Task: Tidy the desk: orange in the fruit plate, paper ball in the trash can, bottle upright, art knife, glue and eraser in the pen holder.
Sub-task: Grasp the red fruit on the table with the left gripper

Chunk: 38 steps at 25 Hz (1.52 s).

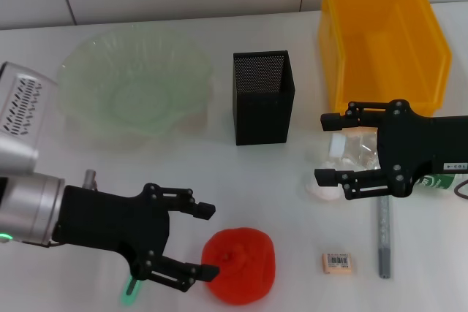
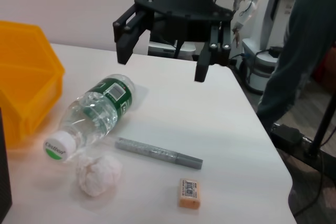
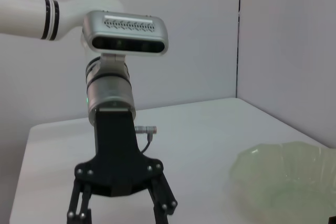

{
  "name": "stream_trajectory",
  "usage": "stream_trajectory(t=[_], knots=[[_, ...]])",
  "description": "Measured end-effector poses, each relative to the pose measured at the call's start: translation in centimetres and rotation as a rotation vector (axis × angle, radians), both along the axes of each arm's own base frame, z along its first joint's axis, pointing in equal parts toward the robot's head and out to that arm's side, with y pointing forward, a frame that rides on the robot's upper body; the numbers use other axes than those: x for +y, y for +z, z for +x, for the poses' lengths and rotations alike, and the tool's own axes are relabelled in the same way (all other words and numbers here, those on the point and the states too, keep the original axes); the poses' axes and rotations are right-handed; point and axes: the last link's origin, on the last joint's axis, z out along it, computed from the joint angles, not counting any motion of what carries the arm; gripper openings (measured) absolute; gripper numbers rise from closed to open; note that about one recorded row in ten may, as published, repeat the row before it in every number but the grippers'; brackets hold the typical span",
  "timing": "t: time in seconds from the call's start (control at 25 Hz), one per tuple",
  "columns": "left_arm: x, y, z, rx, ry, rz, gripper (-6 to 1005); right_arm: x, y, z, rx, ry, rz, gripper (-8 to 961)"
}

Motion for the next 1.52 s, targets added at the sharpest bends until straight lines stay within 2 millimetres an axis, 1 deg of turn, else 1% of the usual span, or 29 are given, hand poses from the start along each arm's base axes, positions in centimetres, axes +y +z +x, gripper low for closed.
stream_trajectory(t=[0.04,0.08,0.12,0.16,0.2,0.28,0.44,0.88,1.16,1.4,1.52], knots=[[0.0,-0.4,-0.1,-0.001,0.005,-0.001,860,0.0,0.0,0.0,0.000,0.000,0.000,790],[0.0,-0.4,-0.1,-0.001,0.005,-0.001,860,0.0,0.0,0.0,-0.001,0.000,0.000,790],[0.1,-1.2,-0.3,-0.004,0.024,0.005,860,0.0,0.0,0.0,-0.003,-0.002,-0.001,790],[0.1,-1.3,-0.3,-0.005,0.026,0.006,860,0.0,0.0,0.0,-0.006,-0.004,-0.003,790],[0.1,-1.3,-0.3,-0.005,0.026,0.006,860,0.1,0.0,0.1,-0.010,-0.007,-0.005,790],[0.0,-2.4,-0.2,-0.002,0.016,0.013,860,0.2,-0.1,0.0,-0.017,-0.008,-0.008,790],[-0.2,-3.4,0.0,0.015,0.003,0.002,860,0.2,-0.1,0.0,-0.020,-0.006,-0.007,790],[-0.8,-4.1,-0.1,0.018,0.009,-0.028,860,0.4,-0.2,-0.1,-0.019,-0.002,-0.009,789],[-0.8,-4.5,0.3,0.000,0.007,-0.028,860,0.4,-0.1,-0.2,-0.020,0.001,-0.008,789],[-0.9,-5.6,0.5,0.029,-0.012,-0.021,860,0.5,-0.1,-0.2,-0.021,0.003,-0.008,789],[-1.1,-6.1,0.6,0.042,-0.024,-0.025,766,0.5,-0.1,-0.2,-0.020,0.001,-0.009,789]])
